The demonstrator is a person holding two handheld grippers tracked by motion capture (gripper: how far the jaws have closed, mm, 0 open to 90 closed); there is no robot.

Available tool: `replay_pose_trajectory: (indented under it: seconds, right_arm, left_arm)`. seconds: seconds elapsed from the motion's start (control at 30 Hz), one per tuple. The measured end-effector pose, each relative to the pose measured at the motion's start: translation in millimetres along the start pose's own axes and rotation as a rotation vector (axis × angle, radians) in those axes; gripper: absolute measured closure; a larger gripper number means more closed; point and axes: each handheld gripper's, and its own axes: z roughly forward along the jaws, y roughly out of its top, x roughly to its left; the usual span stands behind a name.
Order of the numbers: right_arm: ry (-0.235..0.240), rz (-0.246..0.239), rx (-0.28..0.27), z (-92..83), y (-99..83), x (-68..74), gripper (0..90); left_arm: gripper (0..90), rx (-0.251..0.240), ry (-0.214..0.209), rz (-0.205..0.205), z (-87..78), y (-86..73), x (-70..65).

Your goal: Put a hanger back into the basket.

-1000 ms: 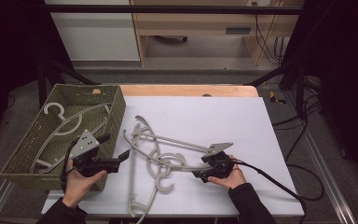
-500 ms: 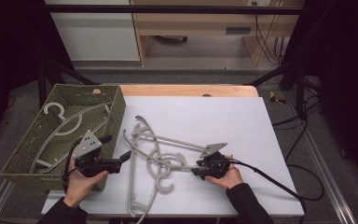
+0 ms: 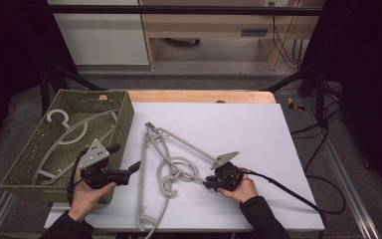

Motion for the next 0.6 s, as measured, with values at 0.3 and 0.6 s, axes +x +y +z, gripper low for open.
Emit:
replay_pose_trajectory:
  seconds: [0.3,0.6]
  right_arm:
    - [0.086,0.019,-0.048,0.0,7.4,19.5,79.5]
    - [0.044,0.004,-0.129,-11.9,11.3,25.2,82.0]
  left_arm:
    - [10.3,0.005,-0.002,-0.009,0.5,-0.4,-1.5]
    - [10.4,-0.001,-0.001,-0.009,-1.2,-0.1,-1.7]
